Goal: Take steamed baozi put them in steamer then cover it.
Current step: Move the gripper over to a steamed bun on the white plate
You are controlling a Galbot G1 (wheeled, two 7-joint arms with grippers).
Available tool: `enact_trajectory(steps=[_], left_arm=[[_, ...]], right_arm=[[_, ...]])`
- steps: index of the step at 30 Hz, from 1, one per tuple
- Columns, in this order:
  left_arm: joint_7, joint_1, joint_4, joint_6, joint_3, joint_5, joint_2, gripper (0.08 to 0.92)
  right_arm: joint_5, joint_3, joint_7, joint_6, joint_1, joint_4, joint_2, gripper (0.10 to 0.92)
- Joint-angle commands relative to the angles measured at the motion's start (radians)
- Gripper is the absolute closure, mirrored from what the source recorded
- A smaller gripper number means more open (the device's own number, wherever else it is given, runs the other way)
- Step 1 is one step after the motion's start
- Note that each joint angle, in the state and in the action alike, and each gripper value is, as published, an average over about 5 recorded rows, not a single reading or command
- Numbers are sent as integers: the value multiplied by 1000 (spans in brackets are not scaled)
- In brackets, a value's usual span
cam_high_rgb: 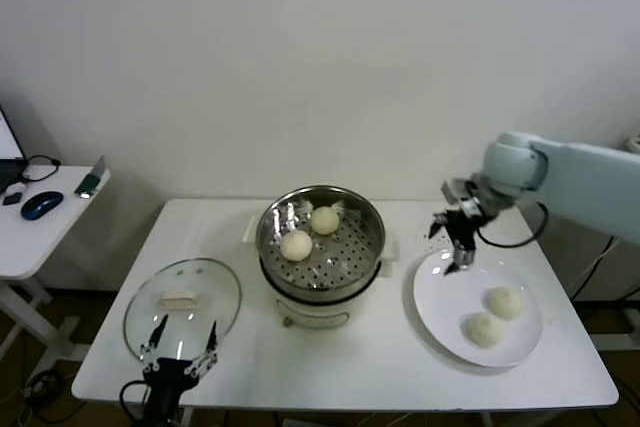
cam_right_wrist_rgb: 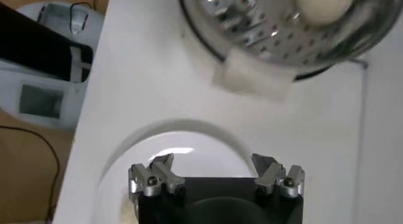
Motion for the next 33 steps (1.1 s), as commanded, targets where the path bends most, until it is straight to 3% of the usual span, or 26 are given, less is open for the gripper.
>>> enact_trajectory(steps=[1,33], left_arm=[[0,1,1,2,0,17,-16,177],[-3,9,47,-25,-5,18,-24,177]], right_arm=[[-257,286,-11,4,-445,50,-250,203],[-320,388,7,26,-566,-129,-112,203]])
